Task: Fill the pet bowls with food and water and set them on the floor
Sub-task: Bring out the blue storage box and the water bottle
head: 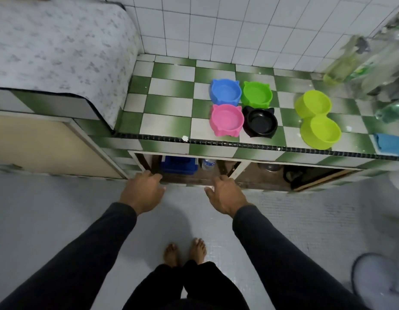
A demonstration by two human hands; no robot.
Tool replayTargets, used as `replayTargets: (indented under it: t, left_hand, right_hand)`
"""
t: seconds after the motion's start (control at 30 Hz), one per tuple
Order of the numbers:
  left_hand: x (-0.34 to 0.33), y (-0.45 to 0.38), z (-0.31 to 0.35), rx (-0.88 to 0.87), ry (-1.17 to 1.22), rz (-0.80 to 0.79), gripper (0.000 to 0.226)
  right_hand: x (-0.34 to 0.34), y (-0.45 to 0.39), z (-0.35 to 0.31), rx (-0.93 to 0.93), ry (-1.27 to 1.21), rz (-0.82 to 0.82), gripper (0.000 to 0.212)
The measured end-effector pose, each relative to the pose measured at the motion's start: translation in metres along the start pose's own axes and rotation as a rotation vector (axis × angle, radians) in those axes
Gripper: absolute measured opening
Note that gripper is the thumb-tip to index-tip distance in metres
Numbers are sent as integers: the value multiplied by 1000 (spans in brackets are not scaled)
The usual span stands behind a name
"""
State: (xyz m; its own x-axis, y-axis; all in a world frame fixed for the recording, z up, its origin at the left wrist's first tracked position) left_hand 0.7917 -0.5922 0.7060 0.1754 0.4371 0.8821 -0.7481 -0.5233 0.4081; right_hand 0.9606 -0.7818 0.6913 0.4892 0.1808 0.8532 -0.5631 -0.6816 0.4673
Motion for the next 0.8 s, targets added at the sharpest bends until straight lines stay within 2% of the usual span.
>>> replayTargets:
  t: [0.13, 0.27, 0.5, 0.8]
  left_hand:
    - [-31, -14, -17, 33, -17, -20, 46]
    - [-68, -32, -36, 64, -92, -126, 48]
    - [-150, -97, -72, 39, -123, -220, 51]
    - [-280, -208, -131, 42, -88, -200, 62]
  right_hand:
    - [-33, -27, 1, 31, -3, -10, 50]
    - [-75, -51, 2, 45, 22, -41, 50]
    - [-157, -123, 10, 41, -7, -83, 51]
    - [-286, -244, 33, 19, -76, -88, 60]
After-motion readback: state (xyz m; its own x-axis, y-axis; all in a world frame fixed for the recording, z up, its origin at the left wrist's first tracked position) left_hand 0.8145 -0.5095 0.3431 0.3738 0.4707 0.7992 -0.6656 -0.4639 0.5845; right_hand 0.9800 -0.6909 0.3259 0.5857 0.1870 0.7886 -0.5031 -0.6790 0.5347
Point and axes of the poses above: each hand's wrist, its own y-axis away from the middle knuckle, its own x-axis out of the back of the hand, z = x × y, the point moved 4 cm from there along -y, towards the middle knuckle, and after that the axes turned 1 degree about y, right-handed, at the moved point
